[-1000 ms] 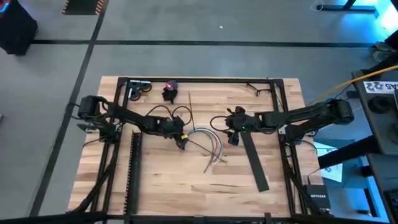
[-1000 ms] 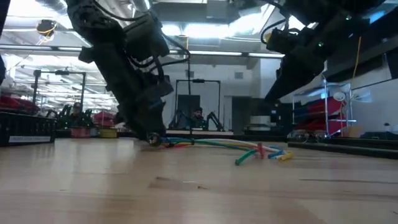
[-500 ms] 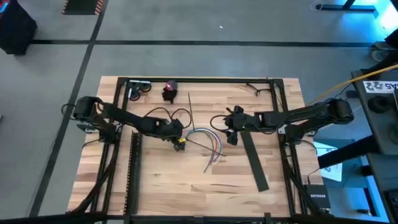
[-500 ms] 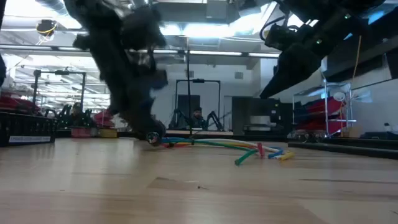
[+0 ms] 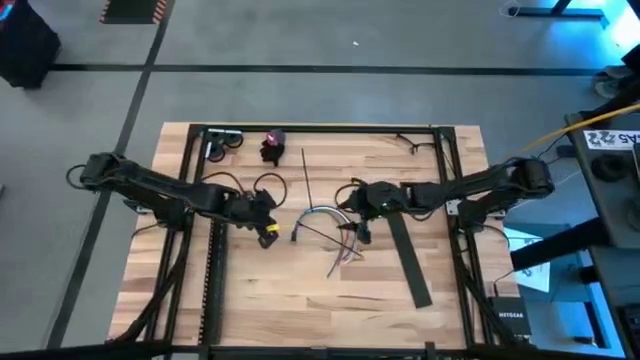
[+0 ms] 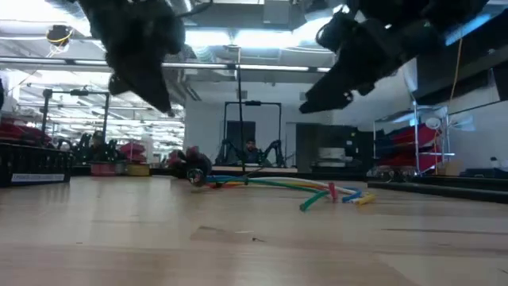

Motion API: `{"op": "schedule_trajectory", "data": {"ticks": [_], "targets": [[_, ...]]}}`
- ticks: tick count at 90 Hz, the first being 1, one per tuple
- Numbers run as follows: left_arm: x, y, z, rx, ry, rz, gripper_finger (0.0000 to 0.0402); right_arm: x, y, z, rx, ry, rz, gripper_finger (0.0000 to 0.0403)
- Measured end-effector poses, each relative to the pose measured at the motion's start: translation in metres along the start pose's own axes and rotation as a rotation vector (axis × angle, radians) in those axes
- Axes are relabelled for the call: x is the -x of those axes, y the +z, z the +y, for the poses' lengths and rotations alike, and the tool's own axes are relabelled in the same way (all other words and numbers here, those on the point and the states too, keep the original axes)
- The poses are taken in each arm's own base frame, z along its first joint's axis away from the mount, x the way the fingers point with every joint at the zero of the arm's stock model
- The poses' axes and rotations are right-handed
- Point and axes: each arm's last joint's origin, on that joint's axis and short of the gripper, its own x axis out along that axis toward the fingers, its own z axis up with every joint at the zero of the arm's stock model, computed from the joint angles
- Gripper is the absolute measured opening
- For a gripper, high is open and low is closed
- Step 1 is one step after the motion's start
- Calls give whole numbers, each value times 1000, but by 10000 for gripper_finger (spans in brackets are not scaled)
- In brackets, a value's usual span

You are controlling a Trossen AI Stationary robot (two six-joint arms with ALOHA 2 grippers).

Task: Ziptie cables
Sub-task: Insert the zip tied cables into the black cable duct

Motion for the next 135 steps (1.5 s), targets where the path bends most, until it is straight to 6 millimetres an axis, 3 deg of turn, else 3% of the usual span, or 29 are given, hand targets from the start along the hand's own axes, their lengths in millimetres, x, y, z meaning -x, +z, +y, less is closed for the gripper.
{"op": "schedule_trajectory", "data": {"ticks": [24,45,61,80,100,119,135], "targets": [[24,-30,14,22,82,264,83,-53,30,12,105,-39,53,280],[56,-57,23,150,179,359,148,-97,57,10,106,-91,154,280],[50,-75,26,246,200,356,163,-112,67,10,102,-114,203,280],[29,-95,32,327,228,358,154,-114,67,9,103,-133,200,280],[2,-109,34,291,114,334,124,-113,65,9,107,-147,223,279],[-5,-105,24,29,-44,294,16,-108,63,9,160,-117,273,279],[-6,-98,13,-206,-185,210,14,-93,66,10,185,-114,330,279]]}}
